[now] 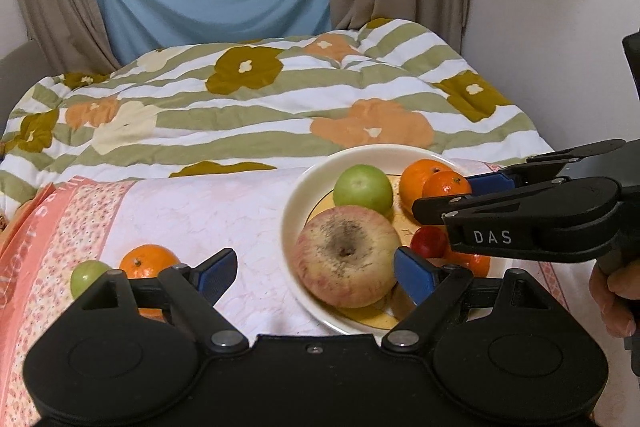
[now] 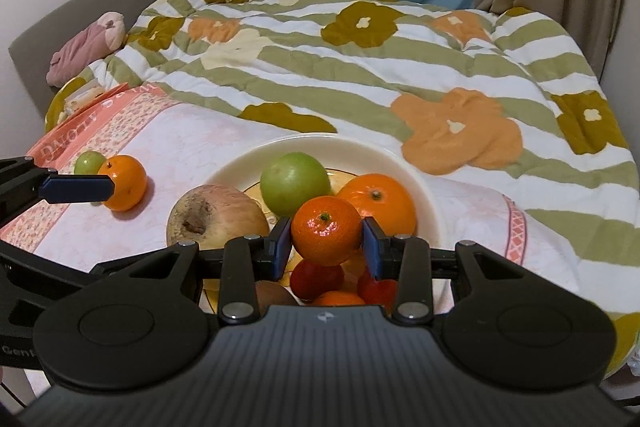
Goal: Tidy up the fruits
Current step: 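Carry the kiwi and tangerine into the bowl and open both grippers, then withdraw both grippers toward the green apple and orange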
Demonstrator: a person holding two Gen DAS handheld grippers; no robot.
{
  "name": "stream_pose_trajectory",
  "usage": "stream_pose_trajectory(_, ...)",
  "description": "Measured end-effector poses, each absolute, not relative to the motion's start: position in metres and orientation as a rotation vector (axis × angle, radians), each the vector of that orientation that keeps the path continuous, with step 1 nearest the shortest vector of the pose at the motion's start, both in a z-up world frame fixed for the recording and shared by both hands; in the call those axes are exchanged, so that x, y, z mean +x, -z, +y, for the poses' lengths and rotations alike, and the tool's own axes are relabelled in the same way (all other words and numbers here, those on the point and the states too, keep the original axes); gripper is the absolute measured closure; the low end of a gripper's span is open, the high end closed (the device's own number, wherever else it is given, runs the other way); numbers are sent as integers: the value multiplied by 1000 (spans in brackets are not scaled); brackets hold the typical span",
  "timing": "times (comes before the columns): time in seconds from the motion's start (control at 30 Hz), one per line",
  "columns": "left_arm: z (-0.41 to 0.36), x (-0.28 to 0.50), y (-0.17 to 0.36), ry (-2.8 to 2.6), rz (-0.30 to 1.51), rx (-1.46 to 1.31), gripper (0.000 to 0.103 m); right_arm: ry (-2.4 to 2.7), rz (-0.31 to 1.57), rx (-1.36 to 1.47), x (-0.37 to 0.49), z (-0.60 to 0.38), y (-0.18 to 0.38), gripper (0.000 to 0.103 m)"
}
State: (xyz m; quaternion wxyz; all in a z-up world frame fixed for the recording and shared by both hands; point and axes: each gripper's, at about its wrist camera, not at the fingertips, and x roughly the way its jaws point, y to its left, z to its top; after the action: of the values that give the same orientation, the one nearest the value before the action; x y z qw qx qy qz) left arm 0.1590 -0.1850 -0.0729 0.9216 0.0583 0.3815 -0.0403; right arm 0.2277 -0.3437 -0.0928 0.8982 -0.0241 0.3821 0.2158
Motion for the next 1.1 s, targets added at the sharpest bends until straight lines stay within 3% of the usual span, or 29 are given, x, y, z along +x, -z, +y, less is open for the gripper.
stream_pose_trajectory(0.03, -184, 158, 73, 80, 785, 118, 14, -445, 789, -50, 228, -343, 93, 49)
stream_pose_trajectory(0.1, -181, 156, 74, 71, 787, 115, 14, -452, 787, -42, 227, -343, 92, 29)
stream_pose_trajectory(0.2, -177, 152, 73, 58, 786, 107, 14, -439, 765, -45, 221, -346, 89, 19)
stream_pose_trajectory(0.83, -155, 109, 26, 17, 684, 51, 14, -326, 703, -48, 161, -362, 32, 14)
stream_pose_trajectory(0.93, -146, 97, 13, 36, 664, 26, 14, -302, 683, -41, 147, -360, 17, 1)
stream_pose_trajectory(1.1, -129, 79, -2, 43, 651, 10, 7, -284, 631, -50, 121, -347, -5, 0)
